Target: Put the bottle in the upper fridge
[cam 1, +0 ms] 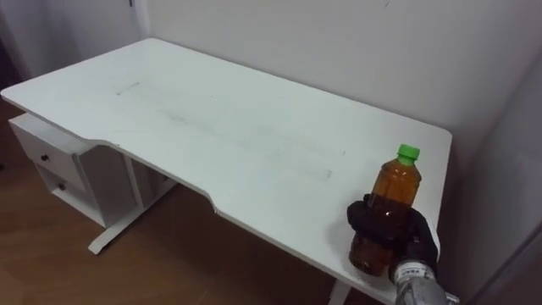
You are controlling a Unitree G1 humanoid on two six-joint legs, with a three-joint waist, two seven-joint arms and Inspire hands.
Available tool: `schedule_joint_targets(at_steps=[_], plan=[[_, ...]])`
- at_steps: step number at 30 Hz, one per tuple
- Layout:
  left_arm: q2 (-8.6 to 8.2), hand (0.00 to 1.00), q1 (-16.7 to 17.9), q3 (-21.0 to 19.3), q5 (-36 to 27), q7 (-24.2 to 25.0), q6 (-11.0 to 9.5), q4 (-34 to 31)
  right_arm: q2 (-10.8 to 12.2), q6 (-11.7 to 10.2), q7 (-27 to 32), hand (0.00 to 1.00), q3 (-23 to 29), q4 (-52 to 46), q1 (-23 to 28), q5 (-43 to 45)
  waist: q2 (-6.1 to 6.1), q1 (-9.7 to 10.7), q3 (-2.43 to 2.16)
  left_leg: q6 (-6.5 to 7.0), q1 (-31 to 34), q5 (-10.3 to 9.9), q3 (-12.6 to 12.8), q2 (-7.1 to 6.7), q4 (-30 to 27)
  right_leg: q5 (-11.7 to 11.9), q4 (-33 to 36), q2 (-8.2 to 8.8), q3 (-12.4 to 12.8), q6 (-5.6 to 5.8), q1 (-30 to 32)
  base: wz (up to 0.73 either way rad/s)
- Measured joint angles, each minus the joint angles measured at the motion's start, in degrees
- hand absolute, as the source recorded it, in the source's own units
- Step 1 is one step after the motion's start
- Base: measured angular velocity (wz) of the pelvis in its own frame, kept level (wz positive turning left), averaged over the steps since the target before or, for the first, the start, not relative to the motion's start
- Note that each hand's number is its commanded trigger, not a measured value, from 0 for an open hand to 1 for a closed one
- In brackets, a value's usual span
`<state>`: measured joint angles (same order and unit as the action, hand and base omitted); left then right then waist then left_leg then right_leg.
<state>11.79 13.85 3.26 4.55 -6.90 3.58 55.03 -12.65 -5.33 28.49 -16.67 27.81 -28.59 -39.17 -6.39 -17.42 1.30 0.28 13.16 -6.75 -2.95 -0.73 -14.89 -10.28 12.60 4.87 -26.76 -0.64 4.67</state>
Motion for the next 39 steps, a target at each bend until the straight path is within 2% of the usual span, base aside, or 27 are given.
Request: schedule_joint_targets(at_steps=[1,5,6,7,9,11,12,15,18,21,23,27,30,33,34,39], plan=[[-0.07,0.00,0.5,-0.9,0.0,0.0,-0.2,-0.1,-1.1,0.0,-0.6,1.00,0.0,-2.1,0.6,-0.2,-0.04,0.3,-0.05,0.02,-0.5,0.0,0.5,0.01,0.1,0.0,0.0,0.01,0.1,0.03,-0.4,-0.07],[-0.09,0.00,2.0,-2.4,-0.4,-0.2,-0.2,0.4,-2.9,0.0,-3.2,1.00,0.0,-5.6,0.9,-1.2,0.04,1.5,-0.26,0.12,-3.5,-0.1,1.9,0.35,1.1,0.1,-0.4,-0.02,1.3,0.16,-2.4,-0.18],[-0.12,0.00,2.2,-3.0,-0.3,-0.2,-0.2,0.9,-3.6,0.0,-3.8,1.00,0.2,-6.9,1.6,-0.8,0.13,1.9,-0.49,0.16,-4.6,-0.2,2.4,0.45,1.5,0.4,-1.0,-0.07,1.7,0.22,-3.2,-0.14],[-0.16,0.00,2.5,-3.5,0.0,-0.2,-0.2,0.9,-3.9,0.0,-4.4,1.00,1.0,-8.8,2.9,-0.3,0.25,2.5,-1.02,0.21,-5.1,-0.2,2.6,0.55,1.5,0.5,-1.3,-0.12,2.0,0.27,-3.8,-0.12],[-0.63,0.00,2.9,-5.2,0.2,0.0,-0.2,0.9,-4.0,0.0,-5.0,1.00,2.4,-11.7,4.4,0.9,0.52,3.0,-1.33,0.25,-6.2,-0.3,3.1,0.65,1.8,0.5,-1.2,-0.45,3.0,0.29,-4.2,-0.21],[-0.78,0.00,3.3,-5.9,0.2,0.0,-0.2,0.8,-5.1,0.0,-5.4,1.00,2.8,-14.6,5.7,1.0,0.82,3.4,-1.40,0.26,-7.1,-0.3,4.1,0.80,2.2,0.6,-1.0,-0.45,3.5,0.24,-4.9,-0.27],[-0.88,0.00,3.6,-6.7,0.1,0.0,-0.2,0.9,-5.8,0.0,-5.9,1.00,3.0,-15.7,6.1,1.0,0.87,4.2,-1.40,0.25,-7.8,-0.3,4.7,0.82,2.3,0.6,-0.9,-0.53,4.5,0.22,-5.1,-0.23],[-0.90,0.00,3.8,-7.7,0.1,0.0,-0.2,0.9,-6.0,1.6,-8.2,1.00,4.2,-19.1,6.3,1.4,0.90,5.2,-1.36,0.07,-8.8,-0.5,6.0,1.02,2.3,0.6,-1.1,-0.84,6.4,0.13,-5.1,-0.25],[-0.97,0.00,3.4,-7.7,0.1,0.0,-0.2,0.8,-6.3,1.9,-8.7,1.00,4.8,-22.7,6.3,3.5,0.90,6.4,-1.36,0.08,-9.1,-0.5,6.1,1.08,2.3,0.6,-1.0,-0.82,6.9,0.09,-5.0,-0.08],[-1.07,0.00,3.4,-7.8,0.1,-0.1,-0.3,0.9,-7.2,1.9,-9.2,1.00,5.0,-25.1,6.3,5.7,1.35,7.6,-1.07,0.22,-10.2,-0.7,6.2,1.06,2.3,0.6,-1.0,-0.81,7.1,0.18,-5.9,-0.04],[-1.08,0.00,3.3,-7.8,0.1,-0.2,-0.7,0.9,-7.7,1.9,-10.0,1.00,5.7,-26.5,6.3,7.6,1.37,8.0,-1.04,0.27,-10.4,-0.8,6.2,1.05,2.3,0.5,-1.0,-0.76,7.2,0.22,-6.1,0.00],[-1.11,0.00,3.4,-8.0,0.1,-0.2,-1.1,2.5,-8.2,2.4,-11.6,1.00,10.0,-27.5,6.3,10.7,1.43,9.6,-1.03,0.40,-10.9,-0.9,6.6,0.94,2.5,0.5,-1.3,-0.75,7.1,0.44,-6.8,0.00],[-1.72,0.00,3.7,-10.2,0.1,0.0,-1.1,2.5,-8.3,3.1,-11.8,1.00,15.1,-29.1,6.3,10.3,1.48,10.4,-1.05,0.40,-11.8,-0.8,7.7,0.96,3.4,0.6,-1.2,-0.83,8.0,0.46,-6.9,-0.14],[-2.02,0.00,4.2,-11.5,0.1,0.2,-1.1,2.8,-8.5,3.0,-10.5,1.00,18.8,-30.6,6.3,10.2,1.84,10.9,-1.17,0.29,-13.6,-0.9,9.1,1.12,4.6,0.5,-1.1,-0.94,9.1,0.49,-7.6,-0.24],[-2.05,0.00,4.2,-11.6,0.1,0.2,-1.1,2.9,-8.5,3.0,-10.2,1.00,19.8,-31.1,6.3,10.2,2.02,11.1,-1.33,0.22,-14.2,-1.0,9.5,1.22,4.9,0.5,-1.1,-1.01,9.5,0.49,-7.7,-0.29],[-2.08,0.00,3.7,-11.6,0.1,0.2,-1.7,2.9,-8.8,3.0,-9.7,1.00,20.9,-31.6,6.3,10.6,2.14,12.7,-1.47,0.14,-15.2,-1.1,10.9,1.41,5.5,0.5,-0.9,-1.23,11.0,0.45,-7.9,-0.18]])
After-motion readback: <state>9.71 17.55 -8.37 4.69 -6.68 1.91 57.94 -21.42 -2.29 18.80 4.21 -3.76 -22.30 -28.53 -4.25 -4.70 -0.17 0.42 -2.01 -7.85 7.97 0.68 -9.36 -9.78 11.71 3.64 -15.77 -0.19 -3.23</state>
